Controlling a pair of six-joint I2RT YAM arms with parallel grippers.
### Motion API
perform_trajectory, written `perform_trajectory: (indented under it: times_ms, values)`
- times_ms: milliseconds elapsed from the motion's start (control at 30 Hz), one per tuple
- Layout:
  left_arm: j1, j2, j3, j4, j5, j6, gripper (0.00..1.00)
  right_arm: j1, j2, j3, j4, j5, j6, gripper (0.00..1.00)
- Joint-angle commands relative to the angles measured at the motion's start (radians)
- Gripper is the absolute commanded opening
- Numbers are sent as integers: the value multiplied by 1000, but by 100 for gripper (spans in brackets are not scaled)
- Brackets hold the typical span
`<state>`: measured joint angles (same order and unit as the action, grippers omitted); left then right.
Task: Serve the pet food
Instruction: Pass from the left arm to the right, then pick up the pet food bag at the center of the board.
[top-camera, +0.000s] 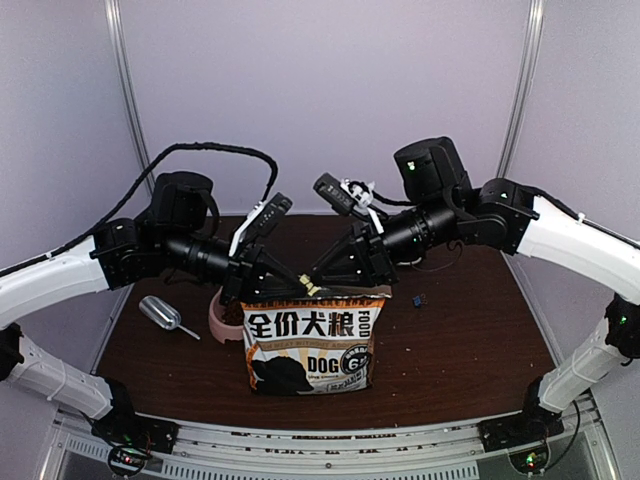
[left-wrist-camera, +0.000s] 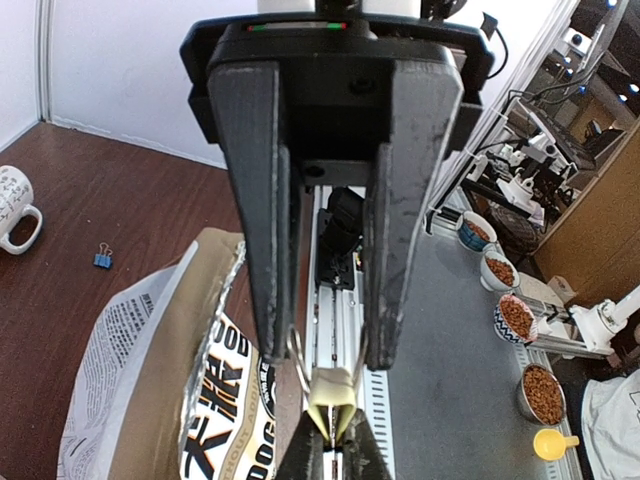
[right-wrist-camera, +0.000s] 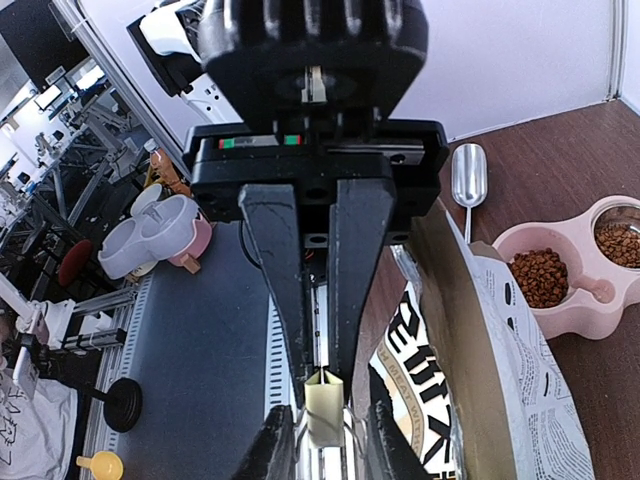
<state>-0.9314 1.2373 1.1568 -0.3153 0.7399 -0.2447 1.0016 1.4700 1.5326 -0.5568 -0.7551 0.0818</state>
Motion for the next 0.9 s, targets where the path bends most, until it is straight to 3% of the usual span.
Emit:
perform_trajectory:
  times_ms: [0,167,367,500,633,867]
  values:
    - [-1,-28,4,19,-51,17,18,2,-3,32,2,-18,4,0]
    - [-1,-79,6,10,-164,21,52,2,-13,31,6,-14,0,0]
    - [24,-185,-3,-45,-379,-3,73,0,-33,25,-15,34,-22,0]
    - [112,-244,-47,-99,-464,-90,79,-3,-40,23,-40,63,-35,0]
    - [227,-265,-121,-113,-382,-174,83,-3,-43,22,-55,82,-43,0]
    - [238,-236,-179,-139,-324,-194,86,-3,-48,14,-61,112,-50,0]
